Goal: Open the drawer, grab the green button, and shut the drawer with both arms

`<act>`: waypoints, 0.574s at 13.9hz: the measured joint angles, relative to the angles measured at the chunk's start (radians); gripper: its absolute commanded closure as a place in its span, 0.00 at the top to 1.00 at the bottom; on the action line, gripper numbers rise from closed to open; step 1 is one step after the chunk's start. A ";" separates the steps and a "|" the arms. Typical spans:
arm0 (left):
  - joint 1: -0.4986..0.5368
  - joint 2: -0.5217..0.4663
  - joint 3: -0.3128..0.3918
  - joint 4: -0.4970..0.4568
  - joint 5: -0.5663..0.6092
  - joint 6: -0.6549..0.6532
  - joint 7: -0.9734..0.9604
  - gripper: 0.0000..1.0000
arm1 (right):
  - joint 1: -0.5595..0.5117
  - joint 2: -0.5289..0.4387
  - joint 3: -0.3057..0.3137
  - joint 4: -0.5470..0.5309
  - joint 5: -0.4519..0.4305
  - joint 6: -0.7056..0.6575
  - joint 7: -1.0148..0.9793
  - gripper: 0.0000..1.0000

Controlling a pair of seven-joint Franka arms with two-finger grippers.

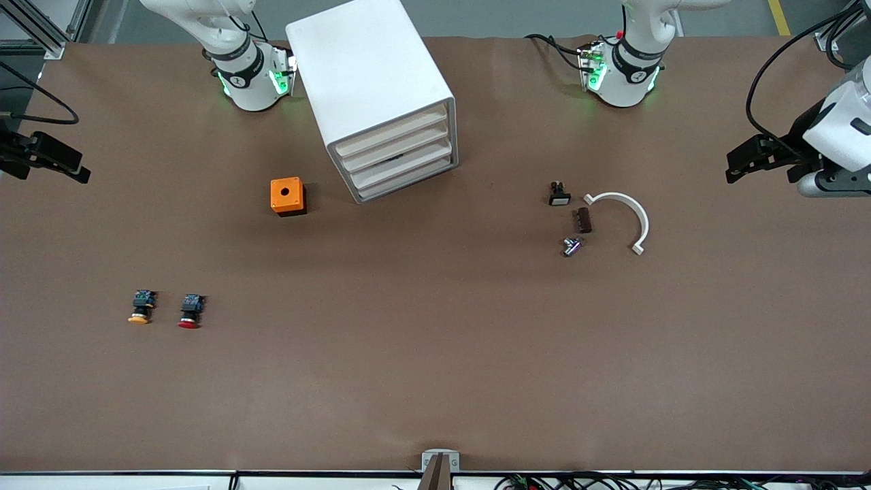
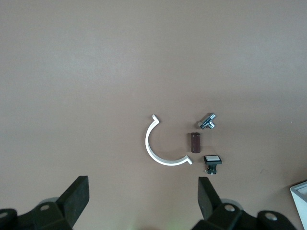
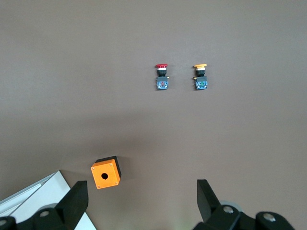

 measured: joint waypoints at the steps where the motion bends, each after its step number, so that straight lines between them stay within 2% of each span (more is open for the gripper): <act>1: 0.000 0.000 0.000 0.000 0.000 0.000 0.000 1.00 | 0.000 0.000 0.000 0.000 0.000 0.000 0.000 1.00; 8: -0.004 0.011 -0.004 0.000 0.000 -0.013 0.000 1.00 | 0.000 0.000 0.000 0.000 0.000 0.000 0.000 1.00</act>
